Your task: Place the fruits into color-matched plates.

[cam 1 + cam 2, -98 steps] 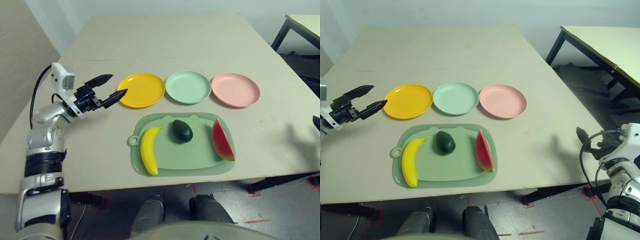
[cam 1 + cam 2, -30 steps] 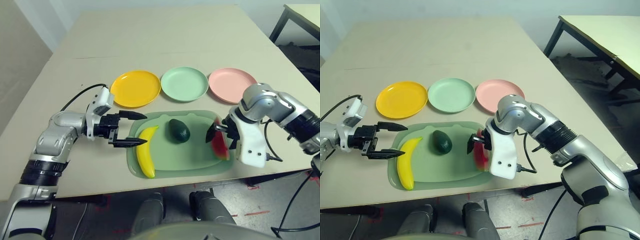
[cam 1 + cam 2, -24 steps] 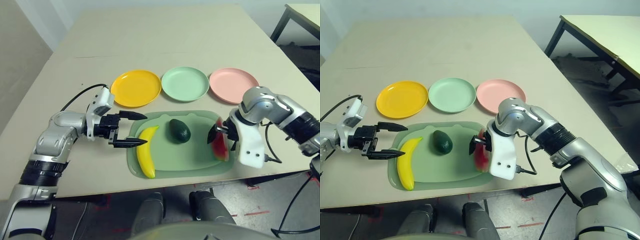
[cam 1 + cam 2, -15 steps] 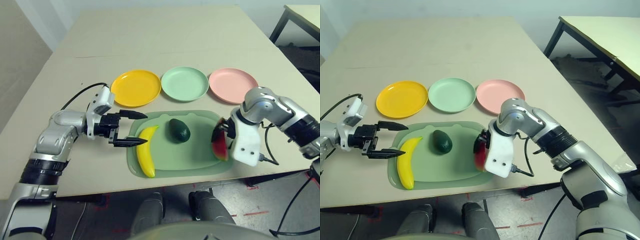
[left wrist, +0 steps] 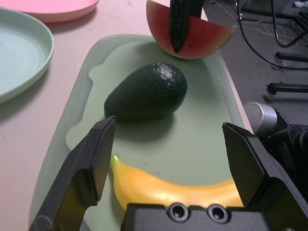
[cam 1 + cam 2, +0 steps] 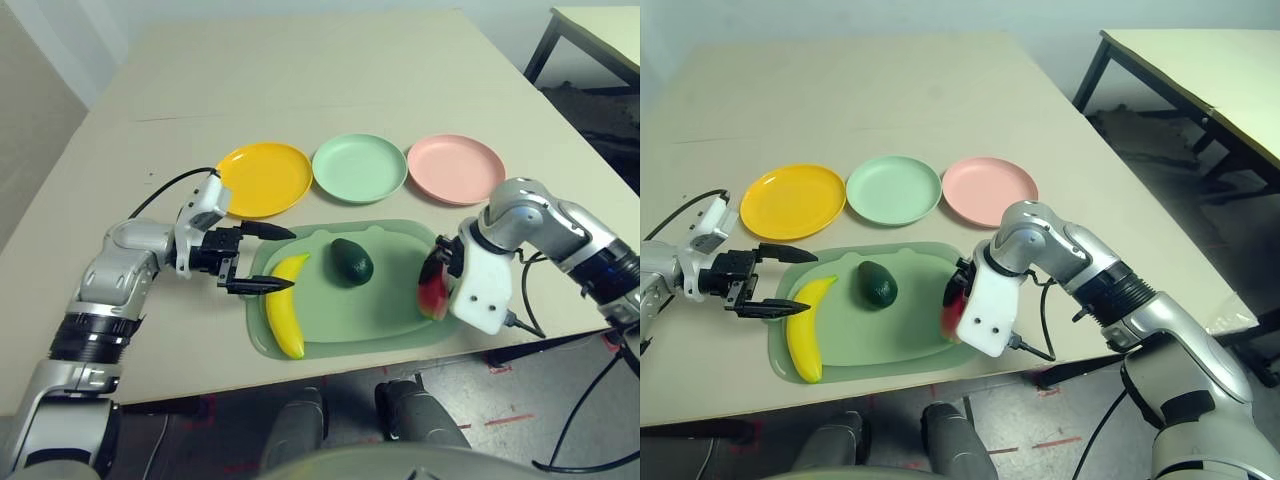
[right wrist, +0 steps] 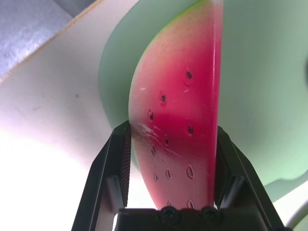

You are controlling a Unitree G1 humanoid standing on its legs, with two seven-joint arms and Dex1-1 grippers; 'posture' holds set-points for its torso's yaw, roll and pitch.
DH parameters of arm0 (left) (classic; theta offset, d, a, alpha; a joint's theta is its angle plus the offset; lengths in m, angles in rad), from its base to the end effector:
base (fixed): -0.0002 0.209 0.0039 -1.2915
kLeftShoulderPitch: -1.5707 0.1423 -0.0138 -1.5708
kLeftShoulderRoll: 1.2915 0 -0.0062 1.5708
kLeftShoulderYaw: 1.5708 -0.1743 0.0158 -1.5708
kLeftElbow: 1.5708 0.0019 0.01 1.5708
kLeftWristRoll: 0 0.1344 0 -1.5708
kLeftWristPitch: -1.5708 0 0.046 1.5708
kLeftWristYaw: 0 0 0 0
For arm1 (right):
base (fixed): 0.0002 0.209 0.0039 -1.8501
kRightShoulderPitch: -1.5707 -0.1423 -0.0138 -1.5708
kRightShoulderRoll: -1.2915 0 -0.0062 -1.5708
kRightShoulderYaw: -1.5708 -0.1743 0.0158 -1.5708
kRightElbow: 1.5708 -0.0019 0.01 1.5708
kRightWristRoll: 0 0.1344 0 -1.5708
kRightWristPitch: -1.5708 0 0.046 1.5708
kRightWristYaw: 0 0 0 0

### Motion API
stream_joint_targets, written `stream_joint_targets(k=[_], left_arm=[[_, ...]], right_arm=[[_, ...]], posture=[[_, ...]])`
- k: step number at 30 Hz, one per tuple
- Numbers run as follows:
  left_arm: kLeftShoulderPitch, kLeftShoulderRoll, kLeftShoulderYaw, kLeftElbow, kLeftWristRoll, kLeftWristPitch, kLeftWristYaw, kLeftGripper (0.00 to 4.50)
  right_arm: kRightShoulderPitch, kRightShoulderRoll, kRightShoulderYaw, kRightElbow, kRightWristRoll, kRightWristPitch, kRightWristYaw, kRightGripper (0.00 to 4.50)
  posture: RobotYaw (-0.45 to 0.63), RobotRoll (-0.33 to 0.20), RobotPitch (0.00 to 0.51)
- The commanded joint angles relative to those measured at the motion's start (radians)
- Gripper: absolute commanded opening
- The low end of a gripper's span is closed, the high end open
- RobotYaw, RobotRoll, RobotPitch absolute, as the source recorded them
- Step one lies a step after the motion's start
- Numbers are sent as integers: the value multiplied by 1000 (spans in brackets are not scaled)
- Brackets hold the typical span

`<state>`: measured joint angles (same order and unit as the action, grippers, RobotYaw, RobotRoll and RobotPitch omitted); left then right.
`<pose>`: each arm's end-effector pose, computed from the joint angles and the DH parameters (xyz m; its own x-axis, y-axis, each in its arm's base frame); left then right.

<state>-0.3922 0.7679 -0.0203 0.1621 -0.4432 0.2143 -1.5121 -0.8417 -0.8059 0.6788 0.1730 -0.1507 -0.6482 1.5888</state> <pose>0.2593 0.2703 0.1604 0.1247 -0.9462 -0.2985 0.9919 0.1119 0.0595 0.2731 -0.1457 0.2020 -0.0560 0.3138 -0.9478 -0.3663 -0.8896 -0.2729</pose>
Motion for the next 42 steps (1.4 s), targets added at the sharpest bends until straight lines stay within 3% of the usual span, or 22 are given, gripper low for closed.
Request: stream_joint_targets(k=[1, 16, 21, 28, 33, 42], left_arm=[[-10, -2, -13, 11, 10, -4, -8, 4500], [-23, -3, 4, 15, 20, -6, 25, 4500], [-46, -25, 20, 6, 4, 5, 64, 4500], [-73, -56, 33, 0, 22, 16, 177, 4500], [-71, -88, 41, -35, 38, 34, 290, 4500], [-10, -74, 51, -130, 16, 77, 348, 4500]], right_arm=[[-54, 13, -38, 0, 49, 39, 24, 2275], [-267, 115, -68, 336, 1, -64, 0, 2275], [-400, 178, -72, 620, -105, -128, -122, 2275], [-580, 236, -1, 1018, -390, -106, -517, 2275], [-606, 239, 63, 1137, -548, -12, -704, 2275], [-564, 247, 85, 1197, -658, 82, -845, 2275]], posture=[[-140, 0, 82], [-74, 0, 92], [-59, 0, 99], [-39, 0, 102], [-10, 0, 107], [28, 0, 120]])
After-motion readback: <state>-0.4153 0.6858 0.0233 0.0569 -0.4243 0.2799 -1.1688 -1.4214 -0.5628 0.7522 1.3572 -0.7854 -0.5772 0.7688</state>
